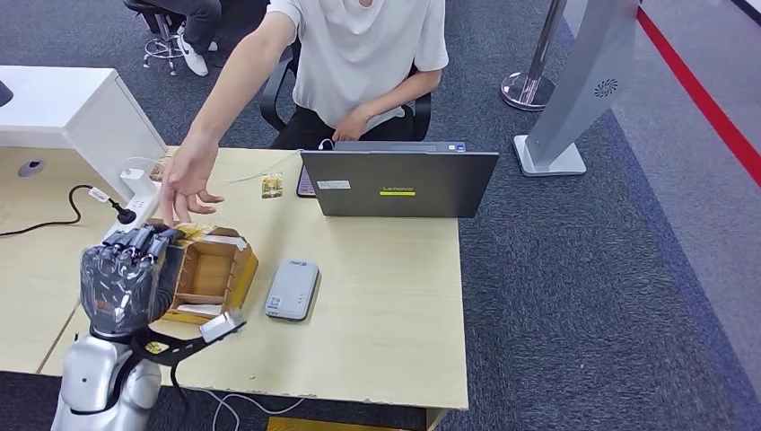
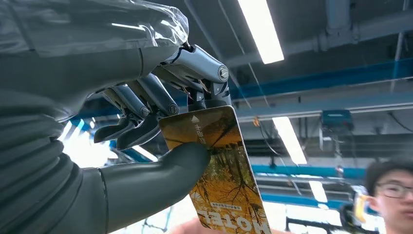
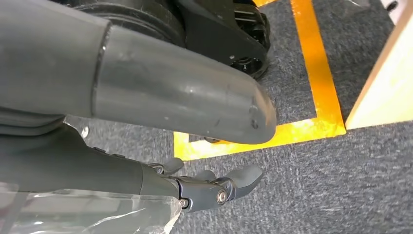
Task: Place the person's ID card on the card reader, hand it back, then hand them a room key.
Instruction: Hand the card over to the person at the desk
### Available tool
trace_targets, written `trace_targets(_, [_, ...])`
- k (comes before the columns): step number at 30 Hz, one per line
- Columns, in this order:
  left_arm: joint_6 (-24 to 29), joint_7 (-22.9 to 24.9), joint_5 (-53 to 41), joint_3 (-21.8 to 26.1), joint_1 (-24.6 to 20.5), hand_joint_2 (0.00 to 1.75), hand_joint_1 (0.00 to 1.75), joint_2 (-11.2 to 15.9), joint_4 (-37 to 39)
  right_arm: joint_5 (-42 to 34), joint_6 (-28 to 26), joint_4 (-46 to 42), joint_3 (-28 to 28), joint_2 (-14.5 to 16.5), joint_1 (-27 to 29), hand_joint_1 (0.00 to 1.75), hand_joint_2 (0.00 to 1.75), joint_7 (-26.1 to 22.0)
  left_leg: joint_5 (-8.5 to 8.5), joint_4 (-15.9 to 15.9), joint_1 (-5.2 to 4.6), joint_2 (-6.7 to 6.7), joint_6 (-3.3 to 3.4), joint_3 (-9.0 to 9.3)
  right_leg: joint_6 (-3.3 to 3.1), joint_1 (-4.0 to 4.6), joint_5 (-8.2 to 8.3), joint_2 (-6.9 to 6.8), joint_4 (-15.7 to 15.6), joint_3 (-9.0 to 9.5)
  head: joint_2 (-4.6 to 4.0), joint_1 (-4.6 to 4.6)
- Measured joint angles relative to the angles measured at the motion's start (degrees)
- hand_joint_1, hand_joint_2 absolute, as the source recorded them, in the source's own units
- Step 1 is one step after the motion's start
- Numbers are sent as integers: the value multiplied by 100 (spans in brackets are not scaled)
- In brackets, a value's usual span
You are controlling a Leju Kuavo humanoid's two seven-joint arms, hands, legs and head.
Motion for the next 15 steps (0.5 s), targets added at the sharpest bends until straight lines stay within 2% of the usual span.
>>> trace_targets(5, [0,494,-592,37,-1048,175,175,91,813,139,-34,13,176,0,-71,0,0,109,14,0,1,2,-5,1,-6,1,8,3,7,-1,0,-3])
trace_targets(14, [0,992,-760,34,-1856,175,175,211,1788,194,-28,25,322,0,-99,0,0,161,12,0,0,19,-5,-3,-5,1,9,25,7,-11,0,-5])
trace_targets(15, [0,1019,-765,30,-1889,175,131,218,1856,194,-28,28,328,0,-101,0,0,161,11,0,0,27,-6,-3,-4,1,10,35,7,-15,0,-5])
